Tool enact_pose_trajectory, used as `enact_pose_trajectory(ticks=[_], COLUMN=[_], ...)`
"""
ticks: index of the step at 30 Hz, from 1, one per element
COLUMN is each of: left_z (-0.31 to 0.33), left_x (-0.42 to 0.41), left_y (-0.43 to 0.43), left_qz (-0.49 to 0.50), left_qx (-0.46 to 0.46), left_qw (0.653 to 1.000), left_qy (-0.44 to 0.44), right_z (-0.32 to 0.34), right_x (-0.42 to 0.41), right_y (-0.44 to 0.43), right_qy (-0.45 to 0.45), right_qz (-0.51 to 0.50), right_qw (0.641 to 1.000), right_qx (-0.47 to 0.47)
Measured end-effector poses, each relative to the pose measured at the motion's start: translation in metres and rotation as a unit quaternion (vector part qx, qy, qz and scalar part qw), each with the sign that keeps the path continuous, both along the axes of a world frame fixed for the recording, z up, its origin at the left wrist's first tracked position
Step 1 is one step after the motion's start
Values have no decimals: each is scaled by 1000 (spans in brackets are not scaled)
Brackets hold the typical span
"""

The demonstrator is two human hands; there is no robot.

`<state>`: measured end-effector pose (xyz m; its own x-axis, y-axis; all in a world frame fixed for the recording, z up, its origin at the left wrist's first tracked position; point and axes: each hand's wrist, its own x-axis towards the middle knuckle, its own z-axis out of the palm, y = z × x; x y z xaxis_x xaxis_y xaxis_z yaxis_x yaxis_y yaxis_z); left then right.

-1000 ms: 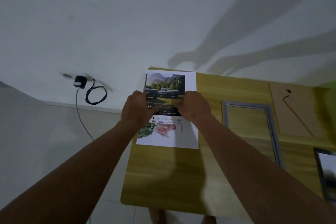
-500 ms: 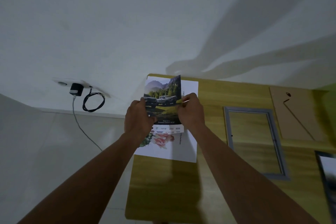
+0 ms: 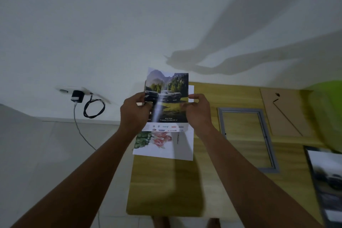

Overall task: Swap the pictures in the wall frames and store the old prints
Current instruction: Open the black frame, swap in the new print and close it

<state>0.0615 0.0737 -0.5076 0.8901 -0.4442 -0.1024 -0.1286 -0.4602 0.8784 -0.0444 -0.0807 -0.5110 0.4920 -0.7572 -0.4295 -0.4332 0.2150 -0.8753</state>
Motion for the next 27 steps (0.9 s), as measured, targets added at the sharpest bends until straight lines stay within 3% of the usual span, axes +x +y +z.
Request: enact_pose_trajectory(ticks=[3, 5, 11, 15, 22, 27], left_z=[22, 34, 63, 82, 89, 85], left_x=[-8, -19, -57, -100, -171, -203], left_y=[-2, -4, -23, -51, -93, -115], left_qz=[-25, -20, -35, -98, -157, -114], left_qx=[-68, -81, -78, -39, -66, -46], left_qw=[992, 988, 996, 989, 977, 988], left_qy=[108, 128, 31, -100, -129, -91], right_z=[17, 27, 59, 90, 99, 99], right_x=[-13, -26, -64, -81, -131, -167], right_y=[-6, -9, -19, -30, -69, -99], right_qy=[-12, -16, 43, -44, -51, 0], right_qz=[-35, -50, 31, 35, 6, -26], right_qw=[999, 999, 981, 991, 994, 989], right_qx=[3, -3, -185, -122, -101, -145])
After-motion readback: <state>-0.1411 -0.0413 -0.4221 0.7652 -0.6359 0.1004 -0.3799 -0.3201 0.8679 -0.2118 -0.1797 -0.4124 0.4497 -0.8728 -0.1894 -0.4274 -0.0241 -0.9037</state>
